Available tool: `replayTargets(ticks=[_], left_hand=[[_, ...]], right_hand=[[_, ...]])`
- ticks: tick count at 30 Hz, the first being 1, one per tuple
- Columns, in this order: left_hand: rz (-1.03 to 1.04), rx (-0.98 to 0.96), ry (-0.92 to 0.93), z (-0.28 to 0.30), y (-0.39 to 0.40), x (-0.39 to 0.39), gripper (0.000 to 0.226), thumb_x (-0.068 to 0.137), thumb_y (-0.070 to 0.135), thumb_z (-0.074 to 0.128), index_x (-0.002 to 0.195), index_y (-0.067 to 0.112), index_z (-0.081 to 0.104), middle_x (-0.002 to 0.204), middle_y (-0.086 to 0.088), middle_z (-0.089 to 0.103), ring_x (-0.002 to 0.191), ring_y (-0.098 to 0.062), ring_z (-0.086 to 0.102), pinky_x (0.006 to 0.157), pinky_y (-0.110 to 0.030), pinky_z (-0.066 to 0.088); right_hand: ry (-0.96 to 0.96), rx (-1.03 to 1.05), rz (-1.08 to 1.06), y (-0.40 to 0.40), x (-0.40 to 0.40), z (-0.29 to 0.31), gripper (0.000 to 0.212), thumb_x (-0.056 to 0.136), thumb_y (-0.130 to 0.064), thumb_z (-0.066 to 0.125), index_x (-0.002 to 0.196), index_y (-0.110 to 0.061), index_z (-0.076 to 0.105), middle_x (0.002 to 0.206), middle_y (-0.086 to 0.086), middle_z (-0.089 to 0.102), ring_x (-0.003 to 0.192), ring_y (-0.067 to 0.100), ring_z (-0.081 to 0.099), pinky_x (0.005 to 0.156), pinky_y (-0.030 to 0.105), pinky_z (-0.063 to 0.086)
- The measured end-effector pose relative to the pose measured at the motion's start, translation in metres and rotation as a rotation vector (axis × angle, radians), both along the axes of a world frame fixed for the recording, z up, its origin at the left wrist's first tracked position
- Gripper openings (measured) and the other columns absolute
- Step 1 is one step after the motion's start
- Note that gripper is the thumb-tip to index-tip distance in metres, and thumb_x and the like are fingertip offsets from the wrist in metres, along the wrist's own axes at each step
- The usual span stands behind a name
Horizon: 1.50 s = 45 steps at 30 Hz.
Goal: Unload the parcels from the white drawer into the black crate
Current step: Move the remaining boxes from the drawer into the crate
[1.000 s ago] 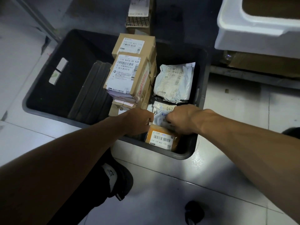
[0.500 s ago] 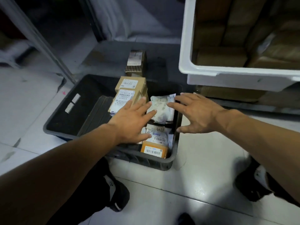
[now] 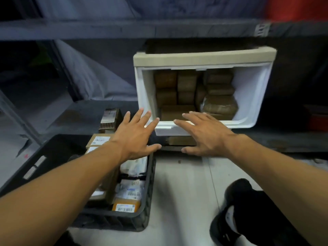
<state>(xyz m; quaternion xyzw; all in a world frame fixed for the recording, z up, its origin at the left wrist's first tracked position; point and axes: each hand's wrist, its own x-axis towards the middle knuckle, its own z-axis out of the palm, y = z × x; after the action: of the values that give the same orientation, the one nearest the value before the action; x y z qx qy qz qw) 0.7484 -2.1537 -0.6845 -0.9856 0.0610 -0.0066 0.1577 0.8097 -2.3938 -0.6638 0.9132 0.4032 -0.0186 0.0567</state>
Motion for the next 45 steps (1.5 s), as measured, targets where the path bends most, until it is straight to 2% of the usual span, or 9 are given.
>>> replayTargets(ticks=[13,21,24,26,29,35,40,42,45], left_hand=[[-0.059,-0.077,-0.038,0.01,-0.082,0.13,0.088,0.092,0.079,0.026,0.162,0.031,0.003,0.171,-0.007,0.001,0.157,-0.031,-0.007,0.124,-0.057,0.004],[0.248,-0.972,0.138,-0.018,-0.128,0.209,0.085,0.092,0.078,0.038,0.156,0.024,0.032,0.159,-0.003,0.039,0.145,-0.028,0.038,0.105,-0.037,0.039],[0.372,-1.222,0.181,-0.026,-0.142,0.24,0.055,0.094,0.076,0.036,0.122,0.035,0.061,0.115,0.008,0.062,0.121,-0.022,0.055,0.088,-0.032,0.036],[0.403,-1.334,0.203,-0.03,-0.15,0.256,0.056,0.093,0.078,0.035,0.109,0.032,0.063,0.103,0.011,0.062,0.11,-0.019,0.057,0.086,-0.033,0.036],[0.424,-1.414,0.175,-0.045,-0.158,0.274,0.066,0.093,0.073,0.042,0.135,0.026,0.06,0.124,0.005,0.062,0.116,-0.02,0.058,0.094,-0.035,0.041],[0.413,-1.549,0.107,-0.052,-0.156,0.269,0.06,0.08,0.057,0.052,0.132,0.03,0.062,0.119,-0.002,0.069,0.109,-0.026,0.065,0.102,-0.046,0.051],[0.374,-1.627,0.004,-0.04,-0.144,0.252,0.003,0.093,0.045,0.061,0.096,0.044,0.061,0.113,0.005,0.068,0.109,-0.024,0.064,0.102,-0.046,0.051],[0.371,-1.656,-0.02,-0.031,-0.136,0.241,0.012,0.095,0.037,0.064,0.093,0.048,0.058,0.115,0.007,0.066,0.111,-0.024,0.063,0.103,-0.046,0.051],[0.394,-1.768,-0.068,-0.014,-0.121,0.223,0.036,0.096,0.026,0.067,0.127,0.04,0.057,0.124,0.002,0.065,0.113,-0.027,0.063,0.102,-0.048,0.052]], right_hand=[[0.037,0.098,-0.304,-0.083,0.105,-0.006,0.086,0.093,-0.069,0.051,0.161,-0.037,0.01,0.17,0.002,0.011,0.157,0.027,0.009,0.124,0.048,0.017],[0.397,0.91,-0.854,-0.073,0.176,-0.035,0.071,0.096,-0.067,0.046,0.158,-0.035,0.03,0.163,0.006,0.032,0.149,0.031,0.032,0.12,0.045,0.029],[0.419,1.036,-0.958,-0.063,0.195,-0.046,0.069,0.087,-0.074,0.042,0.148,-0.04,0.043,0.148,0.006,0.049,0.138,0.034,0.044,0.117,0.053,0.034],[0.404,1.119,-0.991,-0.056,0.205,-0.049,0.069,0.077,-0.069,0.046,0.139,-0.038,0.05,0.138,0.006,0.056,0.132,0.036,0.049,0.113,0.054,0.039],[0.373,1.144,-1.022,-0.05,0.213,-0.05,0.054,0.083,-0.052,0.051,0.132,-0.03,0.055,0.131,0.009,0.06,0.129,0.038,0.05,0.11,0.053,0.042],[0.37,1.221,-1.06,-0.05,0.211,-0.053,0.043,0.096,-0.026,0.053,0.139,-0.024,0.054,0.122,0.005,0.059,0.126,0.032,0.05,0.1,0.042,0.047],[0.448,1.348,-1.033,-0.045,0.19,-0.042,0.042,0.096,-0.025,0.056,0.138,-0.025,0.054,0.12,0.003,0.06,0.11,0.024,0.057,0.088,0.037,0.045],[0.438,1.378,-1.012,-0.039,0.182,-0.031,0.042,0.096,-0.025,0.057,0.138,-0.025,0.054,0.119,0.002,0.061,0.107,0.023,0.057,0.086,0.037,0.044],[0.425,1.399,-0.95,-0.03,0.168,-0.013,0.042,0.095,-0.023,0.06,0.137,-0.024,0.056,0.122,0.002,0.061,0.108,0.023,0.058,0.089,0.037,0.048]])
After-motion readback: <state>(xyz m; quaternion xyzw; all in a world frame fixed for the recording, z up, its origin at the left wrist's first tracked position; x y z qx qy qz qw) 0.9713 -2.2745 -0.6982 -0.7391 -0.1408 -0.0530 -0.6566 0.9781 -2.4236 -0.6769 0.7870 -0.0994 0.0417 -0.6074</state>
